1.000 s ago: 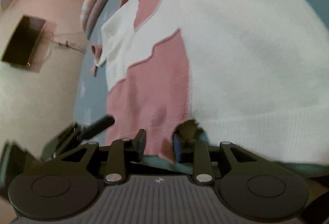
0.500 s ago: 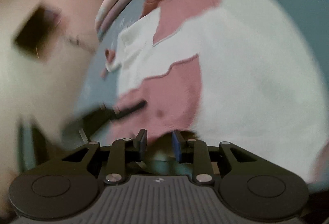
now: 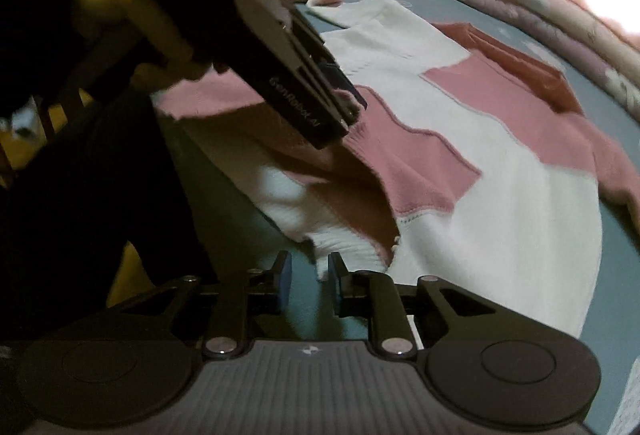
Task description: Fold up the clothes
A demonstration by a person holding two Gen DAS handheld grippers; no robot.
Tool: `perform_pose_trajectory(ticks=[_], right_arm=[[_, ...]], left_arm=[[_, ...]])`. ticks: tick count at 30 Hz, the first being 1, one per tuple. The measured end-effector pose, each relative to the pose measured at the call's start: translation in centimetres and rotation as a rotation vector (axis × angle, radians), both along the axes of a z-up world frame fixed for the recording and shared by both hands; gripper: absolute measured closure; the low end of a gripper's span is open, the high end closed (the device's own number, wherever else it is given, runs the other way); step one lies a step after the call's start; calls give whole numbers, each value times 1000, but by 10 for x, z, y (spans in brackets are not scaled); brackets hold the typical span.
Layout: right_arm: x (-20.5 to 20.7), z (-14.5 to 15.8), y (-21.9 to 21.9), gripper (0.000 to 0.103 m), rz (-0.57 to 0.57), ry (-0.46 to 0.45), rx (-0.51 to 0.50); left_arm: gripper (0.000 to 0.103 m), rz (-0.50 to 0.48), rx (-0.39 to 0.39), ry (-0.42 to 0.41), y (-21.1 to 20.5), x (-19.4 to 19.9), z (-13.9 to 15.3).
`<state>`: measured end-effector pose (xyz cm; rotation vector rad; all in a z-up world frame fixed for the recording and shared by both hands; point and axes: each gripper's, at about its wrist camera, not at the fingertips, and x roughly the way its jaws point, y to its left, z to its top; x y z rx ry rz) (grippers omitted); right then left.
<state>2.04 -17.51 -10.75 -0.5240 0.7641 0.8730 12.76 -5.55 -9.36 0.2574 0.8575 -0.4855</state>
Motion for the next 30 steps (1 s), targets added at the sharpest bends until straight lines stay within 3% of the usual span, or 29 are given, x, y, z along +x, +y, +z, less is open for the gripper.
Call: perform_pose_trajectory(ticks=[3, 7, 12, 15, 17, 20, 24, 27, 30], right_arm=[[5, -1, 0, 85, 23, -4, -10], [9, 0, -4, 101, 17, -5, -13], [0, 5, -15, 101, 78, 29, -61], [-1, 10, -22, 102, 110, 98, -74], [-3, 18, -24, 101, 100, 80, -58], [8, 30, -19, 100, 50, 68, 43], [31, 17, 0, 96, -66, 96, 101], [46, -1, -2, 91, -233, 143, 79], [43, 1, -21, 91, -294, 216, 108]], left_arm=[[56, 0, -2, 6, 1, -1, -1], [56, -4, 2, 11, 1, 0, -2], [57, -20, 8, -3, 0, -3, 2], [57, -27, 9, -6, -2, -3, 5], [57, -33, 4, -14, -2, -4, 8], [57, -35, -7, -18, -2, -4, 12], [57, -29, -4, -22, -4, -3, 15], [57, -23, -6, -25, -3, -2, 18], [56, -19, -19, -29, -2, 2, 22]])
